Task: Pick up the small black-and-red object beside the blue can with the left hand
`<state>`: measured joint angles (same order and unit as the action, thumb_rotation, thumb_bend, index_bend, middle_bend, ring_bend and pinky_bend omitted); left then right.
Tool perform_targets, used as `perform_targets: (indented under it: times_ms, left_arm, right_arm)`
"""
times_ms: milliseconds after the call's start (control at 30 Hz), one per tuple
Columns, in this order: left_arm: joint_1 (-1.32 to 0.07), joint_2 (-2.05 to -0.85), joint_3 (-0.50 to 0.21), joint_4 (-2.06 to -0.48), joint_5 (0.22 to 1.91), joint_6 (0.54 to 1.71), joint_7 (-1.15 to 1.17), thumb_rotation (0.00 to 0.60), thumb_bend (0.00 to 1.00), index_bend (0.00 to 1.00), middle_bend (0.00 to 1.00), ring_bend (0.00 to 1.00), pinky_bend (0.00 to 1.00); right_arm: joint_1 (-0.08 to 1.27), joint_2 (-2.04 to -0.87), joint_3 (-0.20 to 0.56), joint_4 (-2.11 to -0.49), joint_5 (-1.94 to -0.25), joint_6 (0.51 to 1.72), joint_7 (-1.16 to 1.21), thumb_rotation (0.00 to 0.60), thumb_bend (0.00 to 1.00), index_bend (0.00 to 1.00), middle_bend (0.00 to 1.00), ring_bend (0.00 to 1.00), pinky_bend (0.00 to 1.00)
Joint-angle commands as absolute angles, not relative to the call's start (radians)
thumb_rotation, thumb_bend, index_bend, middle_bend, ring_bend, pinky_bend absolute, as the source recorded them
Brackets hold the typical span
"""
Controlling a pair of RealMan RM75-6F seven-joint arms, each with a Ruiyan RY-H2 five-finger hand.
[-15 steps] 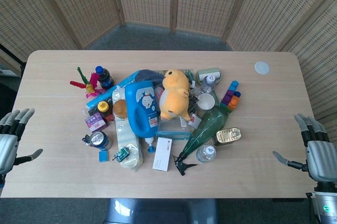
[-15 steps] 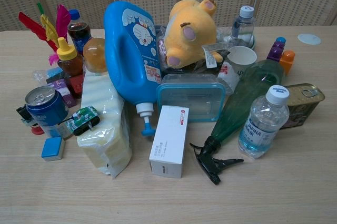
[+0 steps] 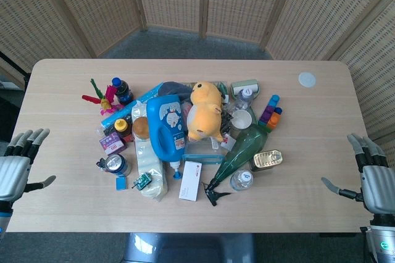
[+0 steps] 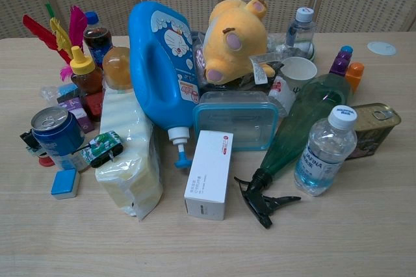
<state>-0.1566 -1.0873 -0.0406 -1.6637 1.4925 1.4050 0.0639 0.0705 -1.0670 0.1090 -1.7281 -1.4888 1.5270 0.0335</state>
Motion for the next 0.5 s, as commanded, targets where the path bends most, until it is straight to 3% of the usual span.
perform_targets:
  times_ms: [33, 267, 500]
  left_arm:
    - [-0.222, -1.082, -0.050, -1.688, 1.454, 1.292, 0.127, 0.600, 0.00, 0.00, 0.00, 0.00, 0.00]
    - [-0.335, -1.058, -0.076, -1.737, 1.365, 1.117, 0.290, 0.600, 0.00, 0.00, 0.00, 0.00, 0.00]
    - [-0.372, -1.063, -0.075, -1.746, 1.320, 1.076, 0.360, 0.600, 0.00, 0.00, 0.00, 0.00, 0.00]
  right_arm:
    - [0.070, -1.068, 0.109, -1.728, -1.490, 1.527, 0.032, 0.332, 0.00, 0.00, 0.00, 0.00, 0.00]
    - [0.069, -1.065, 0.111, -1.727, -1.486, 1.529, 0.040, 0.332, 0.00, 0.00, 0.00, 0.00, 0.00]
    - [0.066, -1.058, 0.116, -1.727, -1.482, 1.534, 0.062, 0.332, 0.00, 0.00, 0.00, 0.00, 0.00]
